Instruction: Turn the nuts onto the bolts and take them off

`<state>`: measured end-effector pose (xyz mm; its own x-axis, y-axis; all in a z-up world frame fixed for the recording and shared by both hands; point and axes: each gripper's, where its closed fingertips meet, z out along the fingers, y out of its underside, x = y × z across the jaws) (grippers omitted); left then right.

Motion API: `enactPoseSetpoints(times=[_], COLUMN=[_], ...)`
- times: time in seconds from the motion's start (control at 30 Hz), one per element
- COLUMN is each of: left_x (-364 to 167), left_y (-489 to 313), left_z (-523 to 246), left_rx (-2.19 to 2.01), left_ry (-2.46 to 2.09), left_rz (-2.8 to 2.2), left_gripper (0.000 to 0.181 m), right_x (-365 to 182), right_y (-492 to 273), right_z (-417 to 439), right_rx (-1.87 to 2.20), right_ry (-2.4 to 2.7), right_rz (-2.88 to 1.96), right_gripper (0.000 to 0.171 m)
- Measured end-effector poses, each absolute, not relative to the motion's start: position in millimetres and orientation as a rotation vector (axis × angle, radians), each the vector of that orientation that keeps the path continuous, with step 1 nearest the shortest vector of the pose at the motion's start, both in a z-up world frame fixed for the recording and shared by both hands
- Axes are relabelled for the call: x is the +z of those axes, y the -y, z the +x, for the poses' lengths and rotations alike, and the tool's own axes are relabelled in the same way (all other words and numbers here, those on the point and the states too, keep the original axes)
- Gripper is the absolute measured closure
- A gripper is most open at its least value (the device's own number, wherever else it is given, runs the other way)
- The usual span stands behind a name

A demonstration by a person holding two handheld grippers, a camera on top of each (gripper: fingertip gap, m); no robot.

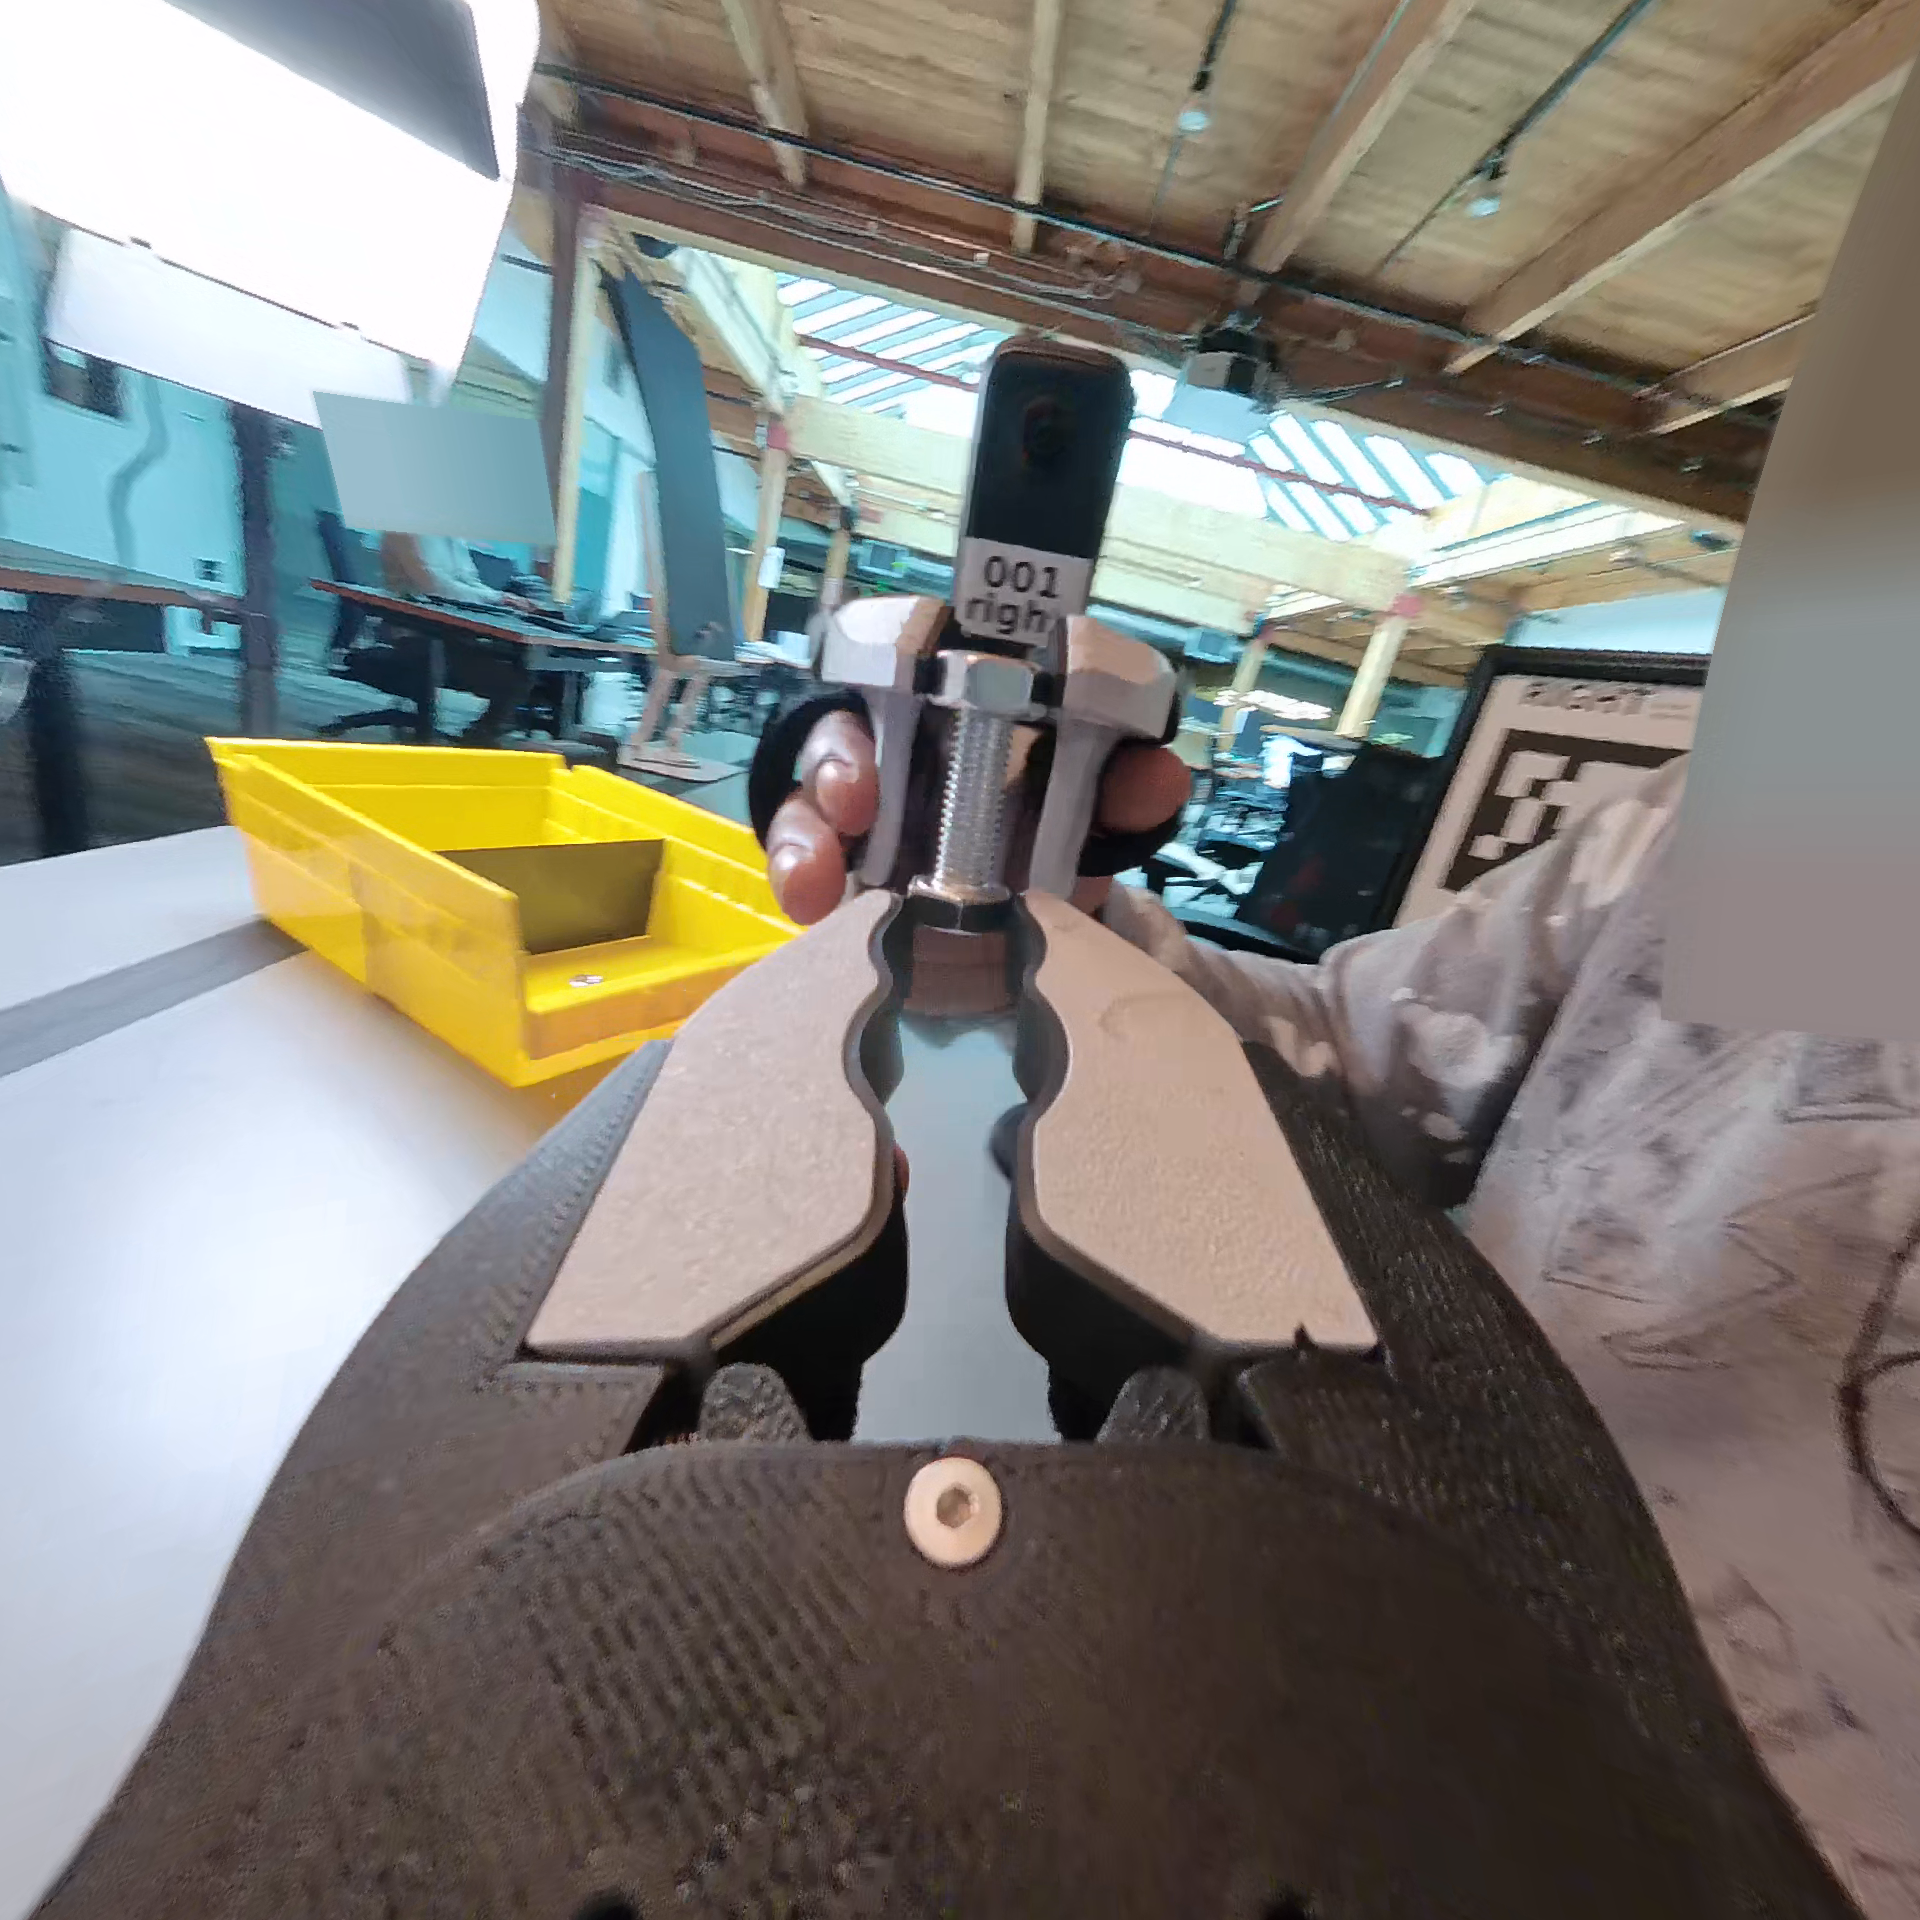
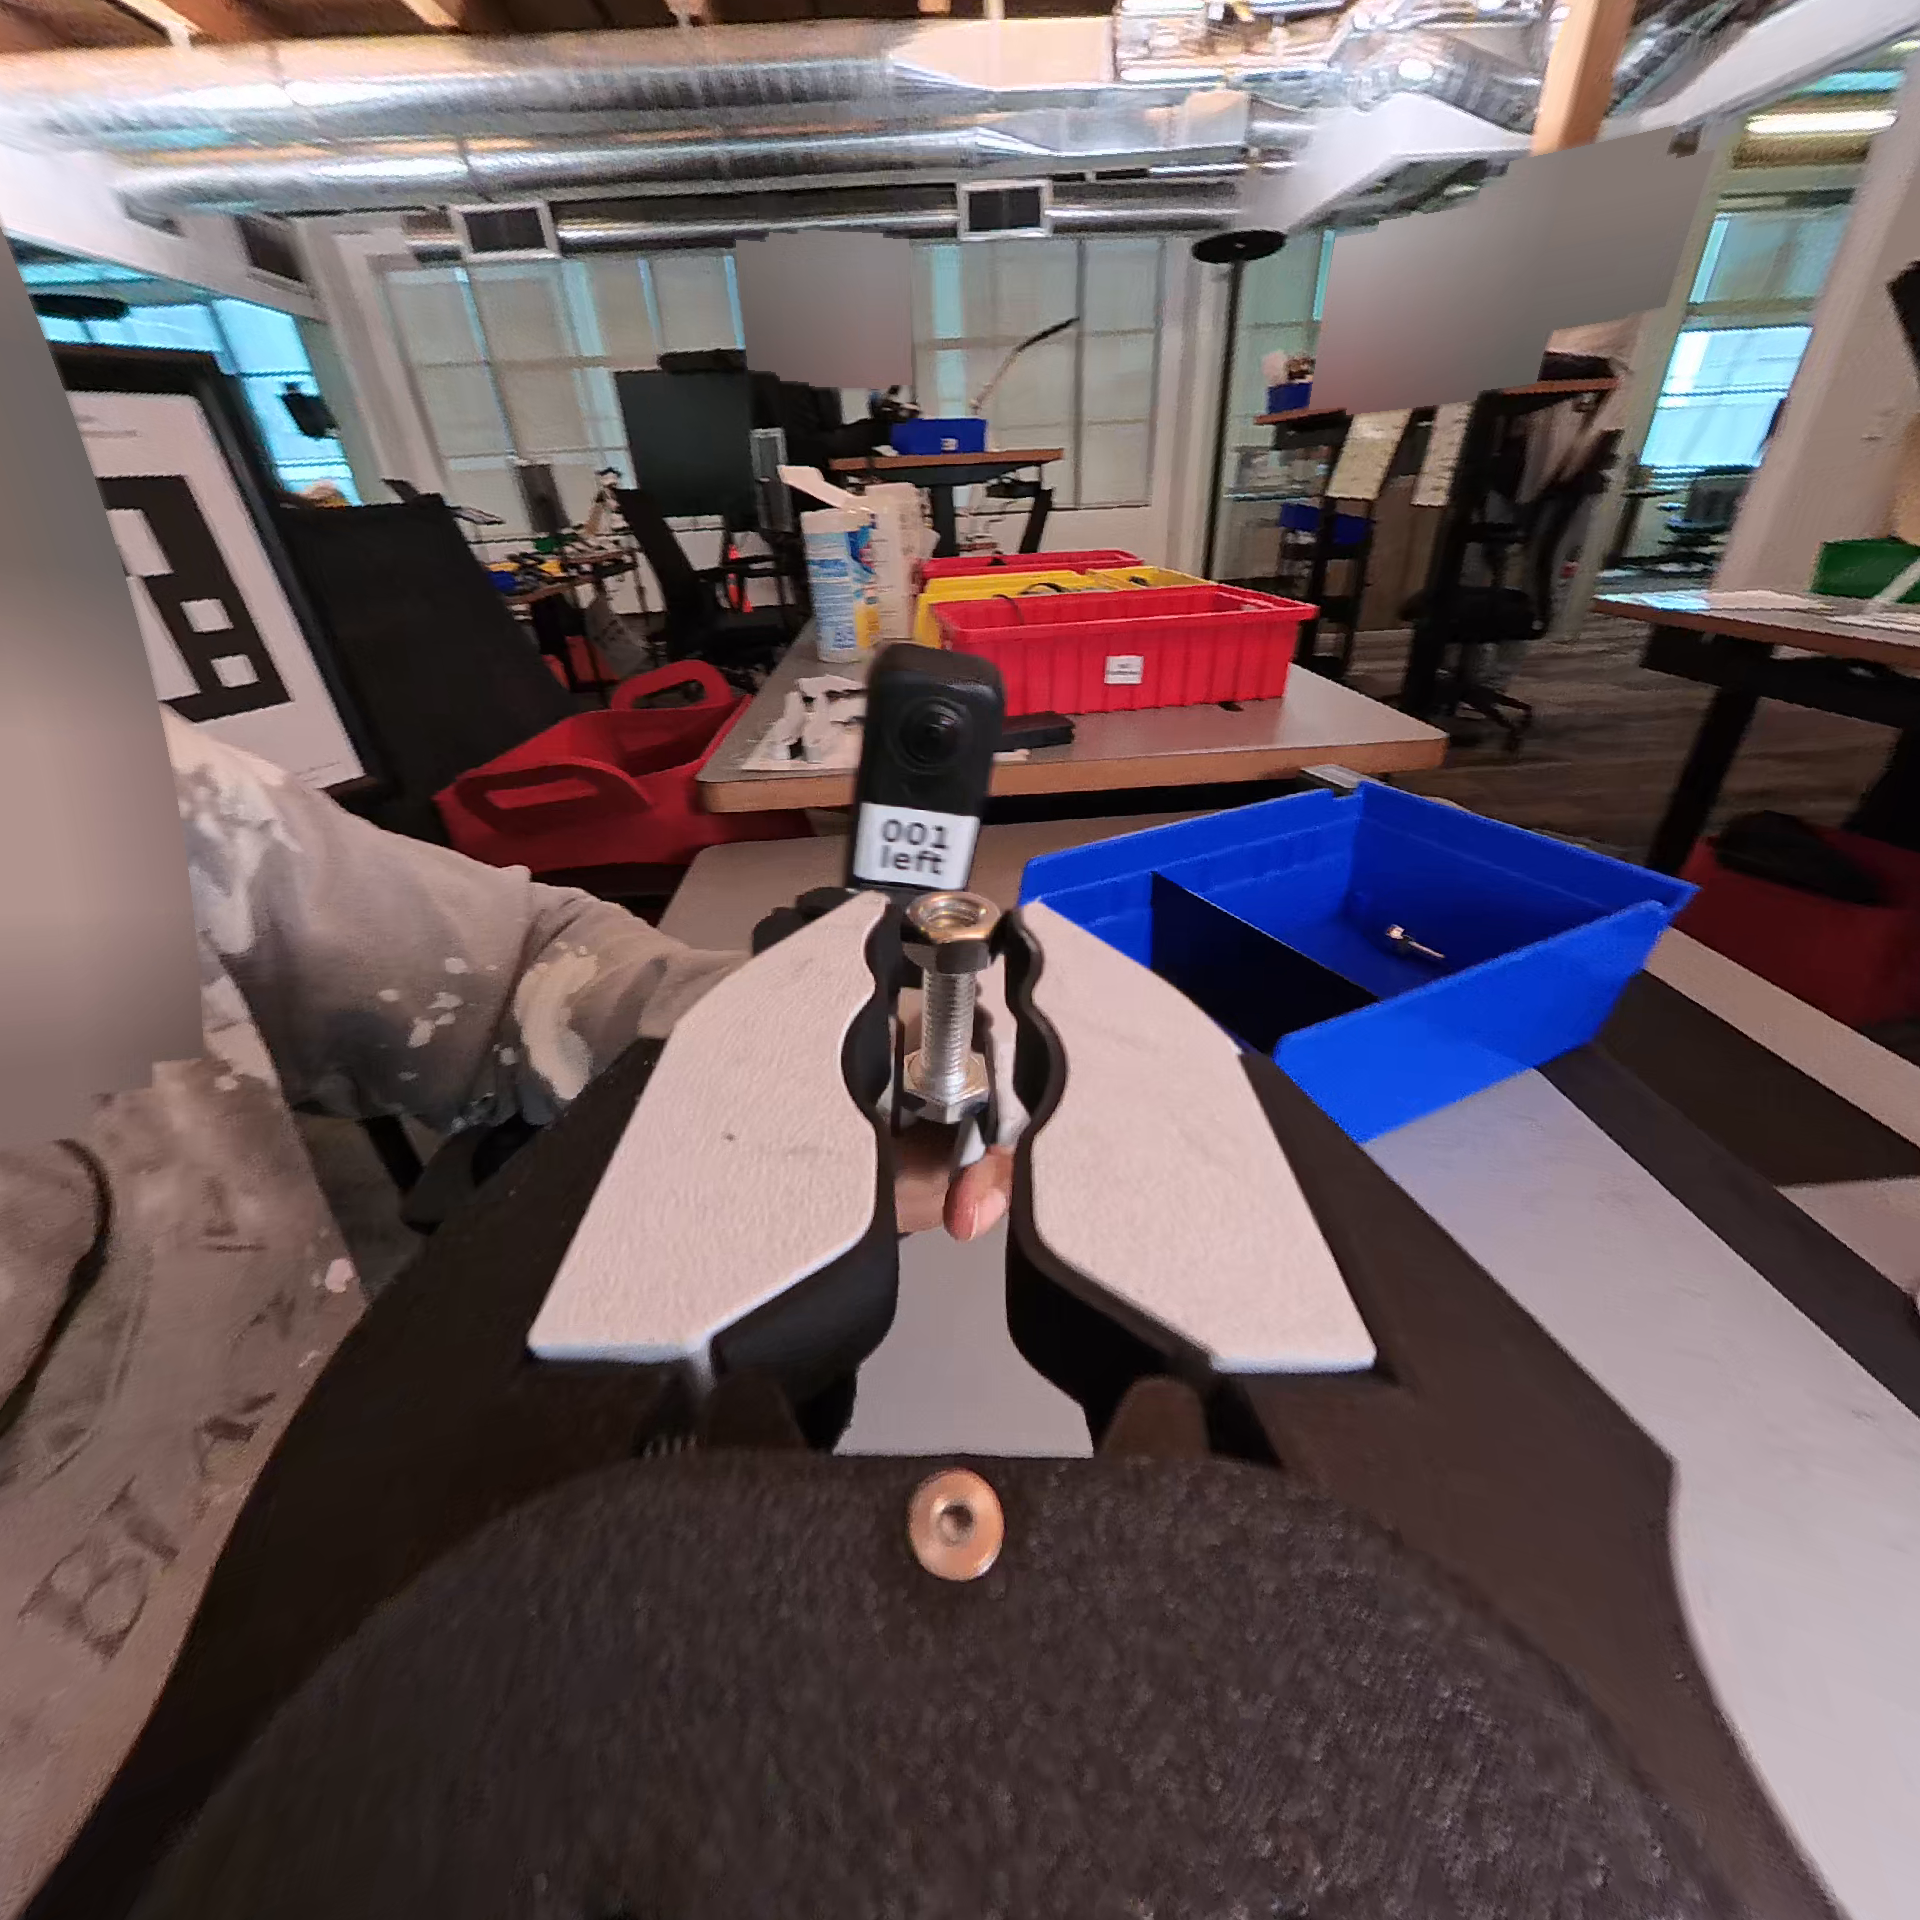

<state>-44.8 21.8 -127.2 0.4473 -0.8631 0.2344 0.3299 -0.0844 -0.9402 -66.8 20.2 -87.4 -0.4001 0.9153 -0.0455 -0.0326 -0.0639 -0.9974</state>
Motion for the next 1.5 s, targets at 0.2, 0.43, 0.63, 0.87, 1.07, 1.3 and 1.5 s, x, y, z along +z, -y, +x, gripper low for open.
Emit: enactPoseSetpoints(times=[0.2,0.43,0.63,0.87,1.07,1.3,1.5], left_x=[-125,-130,-125,-128,-130,-125,-139], left_y=[12,11,-6,-19,-19,-18,-34], left_z=[-20,-18,-33,-44,-41,-45,-47], left_rx=[-1.469,-1.393,-1.201,-1.1,-1.05,-1.05,-1.111], left_ry=[-0.697,-0.718,-0.632,-0.567,-0.6,-0.587,-0.444], left_rz=[-1.223,-1.219,-1.228,-1.268,-1.281,-1.262,-1.411], left_gripper=[0.163,0.163,0.163,0.163,0.163,0.163,0.163], right_x=[-86,-90,-90,-90,-91,-86,-107], right_y=[8,9,-32,-30,-23,-35,-14], right_z=[-42,-36,-50,-51,-58,-53,-64], right_rx=[1.755,1.836,1.63,1.627,1.573,1.586,1.394], right_ry=[1.622,1.649,1.496,1.49,1.495,1.44,1.598], right_rz=[-0.785,-0.776,-0.951,-0.953,-0.952,-0.961,-0.944], right_gripper=[0.153,0.153,0.157,0.14,0.139,0.147,0.126])
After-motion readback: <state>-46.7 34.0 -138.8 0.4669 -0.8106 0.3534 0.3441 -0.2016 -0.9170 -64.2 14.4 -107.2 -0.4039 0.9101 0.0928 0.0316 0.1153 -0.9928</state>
